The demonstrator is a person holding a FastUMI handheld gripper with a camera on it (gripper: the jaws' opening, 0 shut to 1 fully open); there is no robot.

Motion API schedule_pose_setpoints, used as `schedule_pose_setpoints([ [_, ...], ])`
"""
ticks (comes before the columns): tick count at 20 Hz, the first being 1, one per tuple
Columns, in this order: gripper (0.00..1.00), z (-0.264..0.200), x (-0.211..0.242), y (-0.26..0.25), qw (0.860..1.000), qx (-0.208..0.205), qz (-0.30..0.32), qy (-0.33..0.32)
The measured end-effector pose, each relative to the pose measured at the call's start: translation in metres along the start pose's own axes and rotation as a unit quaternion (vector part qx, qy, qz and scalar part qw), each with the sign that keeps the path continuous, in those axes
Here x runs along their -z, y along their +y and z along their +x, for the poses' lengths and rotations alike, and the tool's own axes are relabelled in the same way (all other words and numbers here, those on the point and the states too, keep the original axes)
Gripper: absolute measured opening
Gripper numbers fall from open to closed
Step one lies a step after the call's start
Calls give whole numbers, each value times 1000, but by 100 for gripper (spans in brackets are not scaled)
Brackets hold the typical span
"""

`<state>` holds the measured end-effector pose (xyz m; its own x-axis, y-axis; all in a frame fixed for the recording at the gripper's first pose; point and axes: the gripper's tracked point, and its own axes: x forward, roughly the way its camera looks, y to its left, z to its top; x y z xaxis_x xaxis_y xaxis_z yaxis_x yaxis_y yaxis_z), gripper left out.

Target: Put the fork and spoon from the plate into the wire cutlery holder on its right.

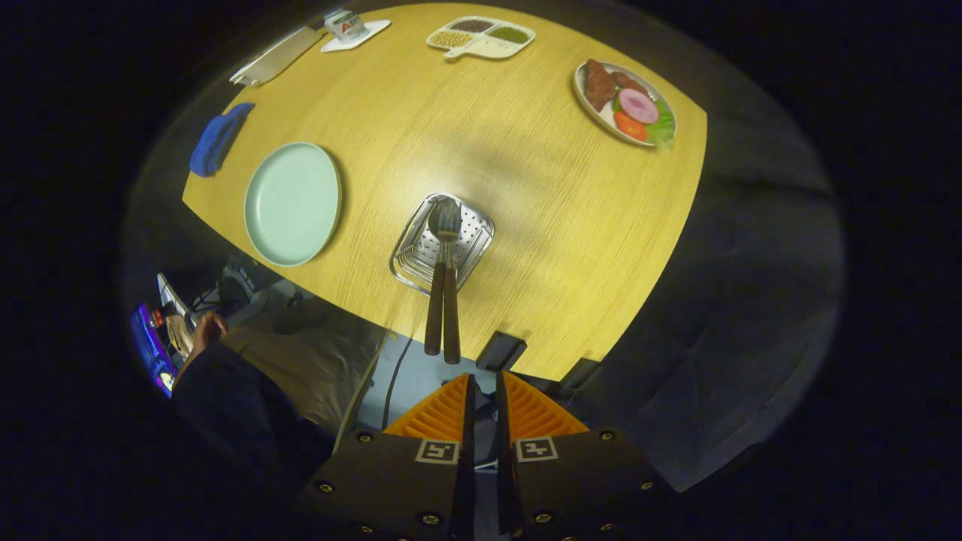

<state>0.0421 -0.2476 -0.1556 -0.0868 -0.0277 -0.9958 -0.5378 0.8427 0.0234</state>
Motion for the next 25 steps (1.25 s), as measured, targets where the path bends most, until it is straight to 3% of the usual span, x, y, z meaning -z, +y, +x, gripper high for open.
schedule_pose_setpoints([
  [4,13,-27,-3,31,989,-19,56,-135],
  [6,13,-39,-19,41,971,-7,78,-224],
  [7,13,-47,-30,44,956,4,91,-278],
  [9,13,-69,-47,57,906,21,150,-394],
  [11,13,-97,-58,80,844,10,205,-495],
  [14,13,-152,-51,90,753,66,219,-617],
  [16,13,-183,-39,108,708,117,198,-668],
  [18,17,-200,-35,135,677,146,169,-701],
  [20,25,-203,-44,148,663,161,155,-715],
  [25,97,-191,-70,212,678,159,118,-708],
])
